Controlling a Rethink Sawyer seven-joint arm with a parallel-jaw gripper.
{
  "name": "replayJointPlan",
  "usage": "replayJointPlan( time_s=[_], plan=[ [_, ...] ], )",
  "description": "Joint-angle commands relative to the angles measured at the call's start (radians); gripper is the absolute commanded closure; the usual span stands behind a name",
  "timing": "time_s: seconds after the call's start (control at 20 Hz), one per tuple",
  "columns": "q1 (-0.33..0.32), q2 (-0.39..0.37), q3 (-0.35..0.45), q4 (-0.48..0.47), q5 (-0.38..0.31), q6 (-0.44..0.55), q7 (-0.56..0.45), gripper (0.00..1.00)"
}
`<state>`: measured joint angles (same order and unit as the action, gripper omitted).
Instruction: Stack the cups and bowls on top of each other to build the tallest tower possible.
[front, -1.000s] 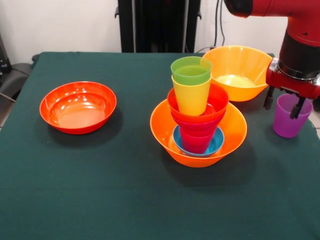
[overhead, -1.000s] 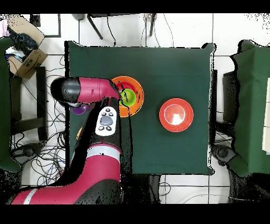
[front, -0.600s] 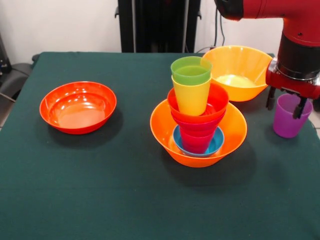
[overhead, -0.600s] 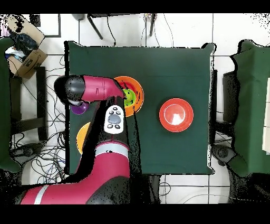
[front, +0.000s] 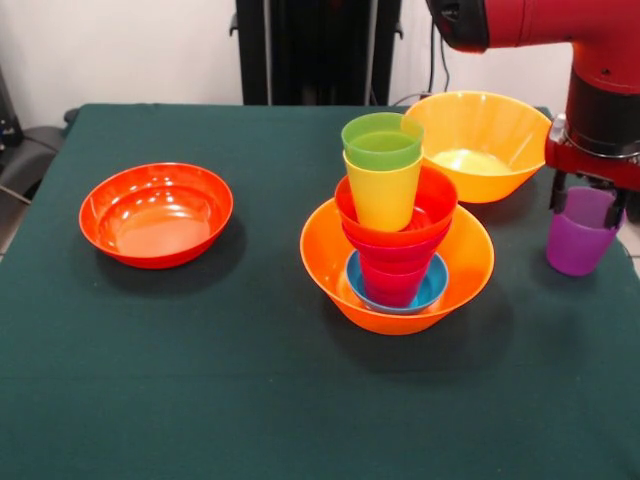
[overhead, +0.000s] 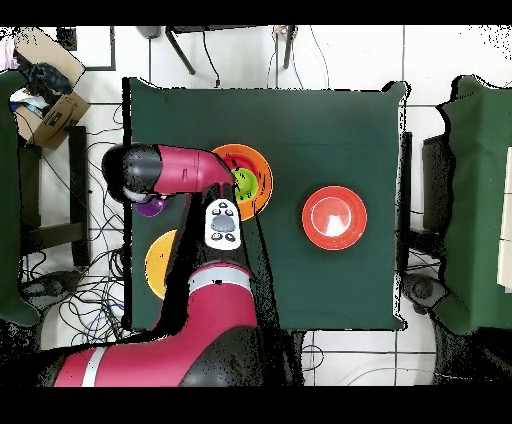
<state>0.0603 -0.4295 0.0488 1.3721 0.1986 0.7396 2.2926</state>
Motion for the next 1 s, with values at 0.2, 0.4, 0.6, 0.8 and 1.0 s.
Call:
replayJointPlan(
  time_s=[0.2, 0.4, 0.6, 0.8, 1.0],
  plan=[
    [-0.021, 0.015, 0.148, 0.07, -0.121, -0.024, -0.169, 0.0],
    [-0.022, 0.011, 0.155, 0.072, -0.136, -0.02, -0.154, 0.0],
    [-0.006, 0.012, 0.136, 0.07, -0.168, -0.015, -0.128, 0.0],
    [0.003, 0.029, 0.112, 0.042, -0.202, -0.007, -0.112, 0.0],
    [0.002, 0.038, 0.108, 0.024, -0.228, 0.017, -0.115, 0.0]
  ],
)
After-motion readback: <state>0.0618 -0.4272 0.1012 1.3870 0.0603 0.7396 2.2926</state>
